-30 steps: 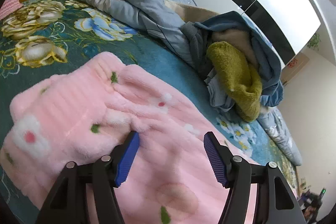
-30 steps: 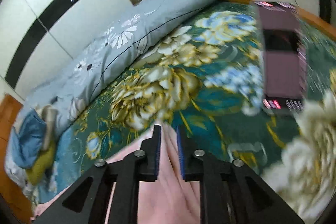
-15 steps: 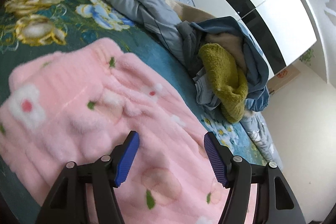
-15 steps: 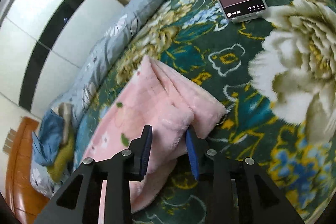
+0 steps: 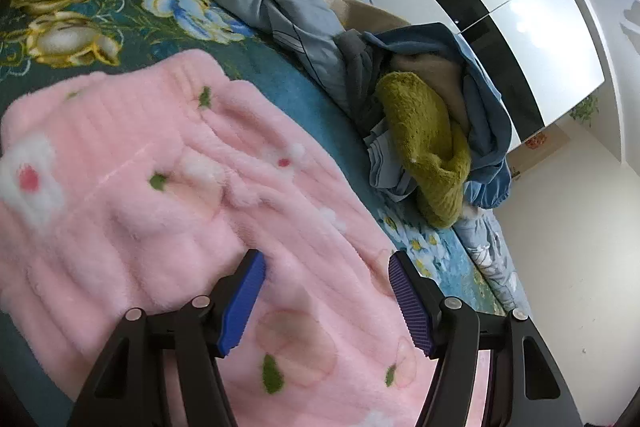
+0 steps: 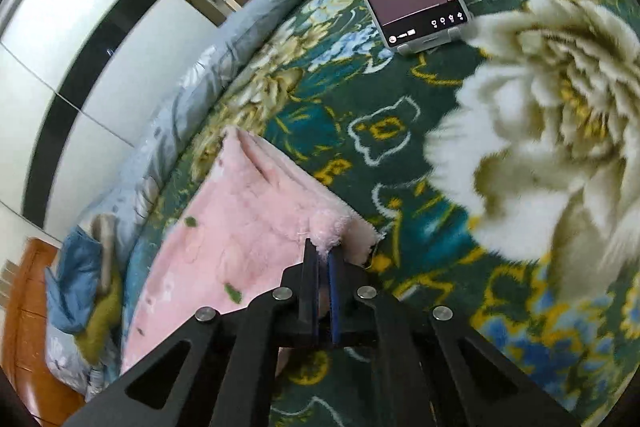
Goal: Fold clothes
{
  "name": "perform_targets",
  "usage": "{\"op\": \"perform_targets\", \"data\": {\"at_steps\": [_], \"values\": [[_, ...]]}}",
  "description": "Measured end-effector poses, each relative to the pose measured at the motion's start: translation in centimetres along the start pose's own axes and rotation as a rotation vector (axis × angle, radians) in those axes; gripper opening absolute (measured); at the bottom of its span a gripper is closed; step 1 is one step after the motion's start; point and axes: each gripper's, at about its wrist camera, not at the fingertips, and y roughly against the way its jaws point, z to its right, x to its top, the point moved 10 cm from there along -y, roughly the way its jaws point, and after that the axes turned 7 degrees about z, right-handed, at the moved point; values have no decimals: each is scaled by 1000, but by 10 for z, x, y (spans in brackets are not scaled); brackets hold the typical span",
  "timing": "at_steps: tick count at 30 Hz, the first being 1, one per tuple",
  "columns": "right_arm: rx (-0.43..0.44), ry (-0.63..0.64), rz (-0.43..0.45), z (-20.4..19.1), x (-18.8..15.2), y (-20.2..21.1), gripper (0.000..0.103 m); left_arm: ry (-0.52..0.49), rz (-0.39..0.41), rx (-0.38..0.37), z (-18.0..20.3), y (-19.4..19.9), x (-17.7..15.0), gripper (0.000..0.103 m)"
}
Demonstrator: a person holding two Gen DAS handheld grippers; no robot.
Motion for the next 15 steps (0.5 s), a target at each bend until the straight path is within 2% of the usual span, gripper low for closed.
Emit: {"op": "perform_targets", "data": {"at_steps": [3,5,6,7,12,15], "values": [[33,-24,-2,1,1,2,6,11,8,3,0,0,0,70],[39,-18,10,1,2,8,17,18,18,11,0,0,-1,70],[42,-20,28,2,3,14,28,15,25,17,1,0,-1,70],[46,-28,42,4,4,18,35,11,31,23,2,0,-2,70],[94,-165,35,21,-1,16,37,14,21,18,10,-5,-8,71],[159,-240,30,16,-4,9,38,22,15,3,14,-6,-11,71]]}}
